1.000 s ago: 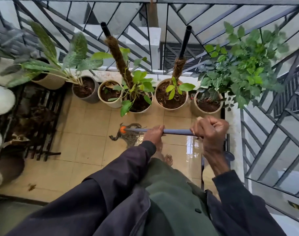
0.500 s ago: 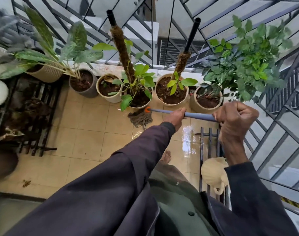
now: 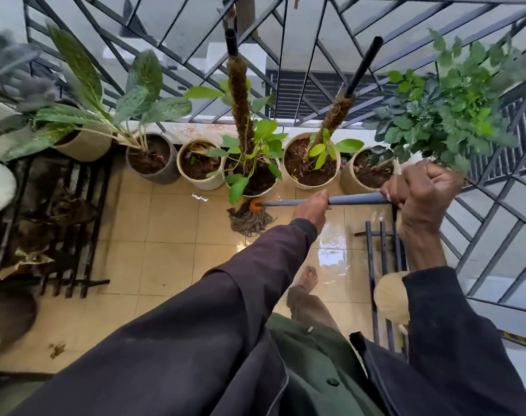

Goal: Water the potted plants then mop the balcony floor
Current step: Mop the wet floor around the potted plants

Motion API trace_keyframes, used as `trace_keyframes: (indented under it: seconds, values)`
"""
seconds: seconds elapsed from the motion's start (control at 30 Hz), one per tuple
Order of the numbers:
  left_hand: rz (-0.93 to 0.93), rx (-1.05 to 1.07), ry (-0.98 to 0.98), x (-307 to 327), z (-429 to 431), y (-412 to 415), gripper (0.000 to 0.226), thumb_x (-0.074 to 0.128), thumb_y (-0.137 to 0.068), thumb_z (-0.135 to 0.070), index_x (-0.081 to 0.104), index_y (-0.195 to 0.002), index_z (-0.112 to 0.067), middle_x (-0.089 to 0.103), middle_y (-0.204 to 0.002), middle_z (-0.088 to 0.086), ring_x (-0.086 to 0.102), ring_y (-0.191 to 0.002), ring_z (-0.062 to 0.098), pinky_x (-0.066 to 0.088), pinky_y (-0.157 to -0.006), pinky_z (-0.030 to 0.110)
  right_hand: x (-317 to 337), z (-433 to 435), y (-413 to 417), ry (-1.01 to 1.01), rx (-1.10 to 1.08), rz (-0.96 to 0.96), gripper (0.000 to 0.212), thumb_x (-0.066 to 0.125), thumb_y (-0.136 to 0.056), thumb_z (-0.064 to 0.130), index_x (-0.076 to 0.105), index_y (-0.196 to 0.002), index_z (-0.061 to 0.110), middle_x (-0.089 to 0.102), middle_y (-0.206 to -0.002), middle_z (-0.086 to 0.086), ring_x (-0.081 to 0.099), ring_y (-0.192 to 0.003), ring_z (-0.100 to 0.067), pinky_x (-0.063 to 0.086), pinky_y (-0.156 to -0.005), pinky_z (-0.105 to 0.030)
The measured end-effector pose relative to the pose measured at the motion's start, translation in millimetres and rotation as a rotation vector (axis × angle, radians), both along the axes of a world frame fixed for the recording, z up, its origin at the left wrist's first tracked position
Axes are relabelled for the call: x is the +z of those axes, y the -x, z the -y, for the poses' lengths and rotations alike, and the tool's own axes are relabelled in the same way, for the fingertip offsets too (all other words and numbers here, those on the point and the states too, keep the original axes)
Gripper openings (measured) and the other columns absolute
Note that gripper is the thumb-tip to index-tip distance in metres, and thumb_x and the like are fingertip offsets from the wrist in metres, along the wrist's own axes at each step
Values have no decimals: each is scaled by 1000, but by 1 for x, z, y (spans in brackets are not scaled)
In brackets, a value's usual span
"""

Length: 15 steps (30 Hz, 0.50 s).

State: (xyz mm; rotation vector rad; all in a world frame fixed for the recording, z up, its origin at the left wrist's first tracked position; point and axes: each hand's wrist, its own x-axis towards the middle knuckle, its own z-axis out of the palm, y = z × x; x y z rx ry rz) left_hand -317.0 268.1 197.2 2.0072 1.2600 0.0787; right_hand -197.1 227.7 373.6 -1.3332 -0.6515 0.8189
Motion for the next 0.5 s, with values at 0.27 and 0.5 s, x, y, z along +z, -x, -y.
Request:
trace_keyframes:
  seconds: [0.27,0.5]
  values:
    - [-39,32,-89,-26,2,111,34,52,-95,6,54,-128,-2,66,-118,19,64,-104,40,47,-83,49,-21,2,93,60,79,47,47,49,-87,-10,38,-49,16,34,-40,12,29,-34,-11,33,-47,-28]
    - [-70,181,-66,-20,-6,194,33,50,-101,-3,51,-134,-7,66,-115,20,64,-103,41,48,-83,50,-18,-17,178,15,283,57,57,52,-90,-6,46,-45,30,39,-44,17,36,-37,-8,38,-51,-28]
